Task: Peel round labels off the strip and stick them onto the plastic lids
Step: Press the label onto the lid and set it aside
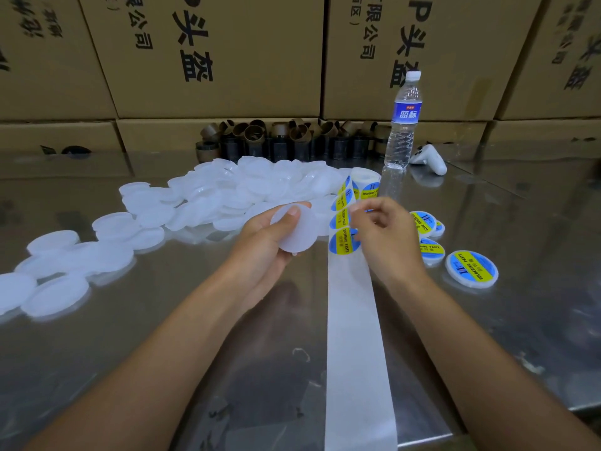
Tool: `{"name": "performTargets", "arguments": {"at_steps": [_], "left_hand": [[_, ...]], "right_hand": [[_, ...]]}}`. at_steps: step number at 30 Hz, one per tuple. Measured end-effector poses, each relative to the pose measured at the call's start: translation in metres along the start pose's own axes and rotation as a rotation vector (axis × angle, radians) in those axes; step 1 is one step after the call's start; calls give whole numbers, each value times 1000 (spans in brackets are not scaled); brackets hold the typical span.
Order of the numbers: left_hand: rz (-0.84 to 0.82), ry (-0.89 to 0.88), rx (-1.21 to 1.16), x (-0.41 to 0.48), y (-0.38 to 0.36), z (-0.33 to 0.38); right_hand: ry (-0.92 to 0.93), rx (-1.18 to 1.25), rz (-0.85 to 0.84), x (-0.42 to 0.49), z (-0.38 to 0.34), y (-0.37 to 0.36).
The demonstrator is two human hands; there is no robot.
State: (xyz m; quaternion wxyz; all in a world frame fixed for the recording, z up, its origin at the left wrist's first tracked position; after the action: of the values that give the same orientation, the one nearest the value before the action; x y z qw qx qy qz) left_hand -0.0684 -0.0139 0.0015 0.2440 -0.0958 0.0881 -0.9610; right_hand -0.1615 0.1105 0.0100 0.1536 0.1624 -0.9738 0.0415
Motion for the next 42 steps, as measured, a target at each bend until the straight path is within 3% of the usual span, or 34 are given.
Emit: {"name": "performTargets", "arguments": {"at_steps": [3,6,10,14,17,23,25,31,42], "left_hand": [[28,26,-47,3,3,-1],[42,33,-71,4,5,-2],[67,47,-67,4,5,-4],[128,84,12,2,6,-6],[147,152,75,2,5,-8],[-55,218,173,-3,-1,-9],[-33,195,183,-3,0,-9],[52,110,332,-4,1,-8],[25,35,442,-4,1,-9]], "right_hand": [[45,-290,152,4,7,7],[-61,-406,86,6,15,7],[-186,-256,-10,7,17,3],[-281,91,-35,4,12,0],[-321,220,-89,4,11,-3],[-295,304,-214,1,8,-6],[-221,201,-211,0,7,-7],[417,-354,-86,-8,2,-7],[441,-488,-175,-6,7,-7]]}}
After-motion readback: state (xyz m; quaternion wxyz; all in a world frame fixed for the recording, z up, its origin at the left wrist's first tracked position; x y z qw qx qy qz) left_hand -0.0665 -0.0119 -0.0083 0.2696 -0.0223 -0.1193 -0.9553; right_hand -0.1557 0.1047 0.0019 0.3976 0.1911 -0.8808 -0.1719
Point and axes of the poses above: each hand's wrist, its own x-axis towards the middle knuckle, its own y-axis out of the back of the hand, z = x × y, the point moved 2 cm from there along x, towards the middle knuckle, and after that the axes turned 8 degrees about x, right-handed, at the moved point
